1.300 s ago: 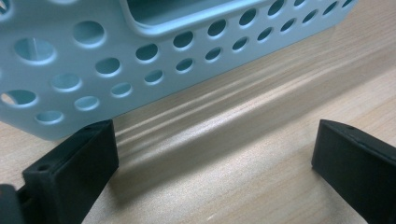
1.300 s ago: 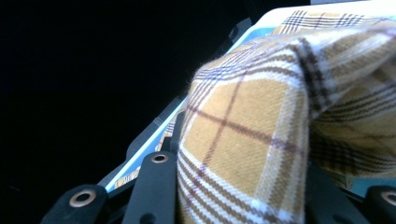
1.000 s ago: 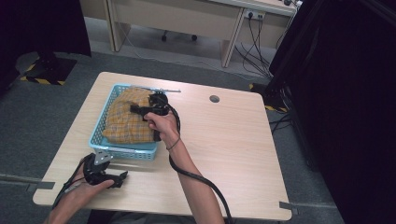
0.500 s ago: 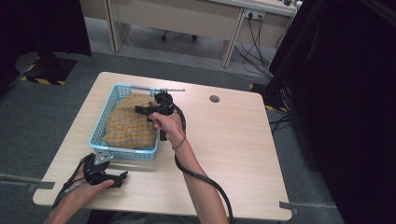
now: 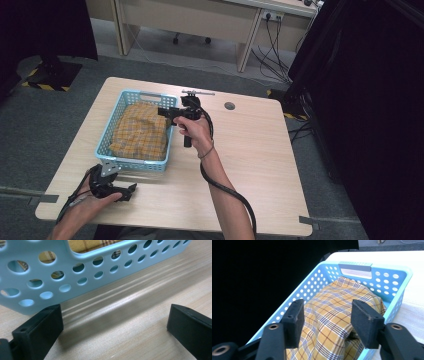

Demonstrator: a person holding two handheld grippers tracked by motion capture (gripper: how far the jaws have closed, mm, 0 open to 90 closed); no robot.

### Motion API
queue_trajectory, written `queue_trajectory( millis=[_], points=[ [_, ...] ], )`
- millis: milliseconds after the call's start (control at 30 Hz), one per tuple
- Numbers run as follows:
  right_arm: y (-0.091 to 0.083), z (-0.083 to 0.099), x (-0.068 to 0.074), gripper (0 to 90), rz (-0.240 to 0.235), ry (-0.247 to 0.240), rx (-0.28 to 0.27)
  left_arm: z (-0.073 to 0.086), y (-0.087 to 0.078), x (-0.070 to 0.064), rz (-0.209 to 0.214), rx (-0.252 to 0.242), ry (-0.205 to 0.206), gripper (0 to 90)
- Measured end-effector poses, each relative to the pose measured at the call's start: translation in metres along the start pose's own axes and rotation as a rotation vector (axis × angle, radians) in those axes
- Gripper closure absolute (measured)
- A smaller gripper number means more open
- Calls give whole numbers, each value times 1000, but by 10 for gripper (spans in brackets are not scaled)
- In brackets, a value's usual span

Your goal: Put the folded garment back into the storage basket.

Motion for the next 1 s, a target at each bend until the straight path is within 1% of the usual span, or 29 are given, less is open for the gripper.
queue_trajectory(
  millis=[67, 200, 233, 567, 700, 767, 1000],
  points=[
    [-2, 0, 0, 404, 1, 8, -2, 0, 0, 0, 1, 0, -1, 0],
    [-2, 2, 0, 360, 7, -3, 2, 0, 0, 0, 2, 0, -2, 0],
    [-2, 2, -1, 350, 11, 0, 0, 0, 0, 0, 2, 0, -2, 0],
    [-6, 3, 0, 295, 11, -10, 2, 0, 0, 0, 4, 2, -5, 0],
    [-8, 4, -2, 266, 21, -8, -3, 0, 0, 0, 4, 2, -5, 0],
    [-9, 4, -5, 243, 28, 2, -6, 0, 0, 0, 4, 2, -5, 0],
    [-12, 6, -4, 198, 36, -4, -2, 0, 0, 0, 4, 2, -4, 0]
  ],
)
Point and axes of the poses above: each handheld gripper's, and its own axes: y roughly forward along the jaws, z roughly out of its underside, x roughly to its left, the point moved 2 cm from there along y, roughly forward along the jaws, and after that the axes turned 4 degrees about y, right-handed, at the moved point
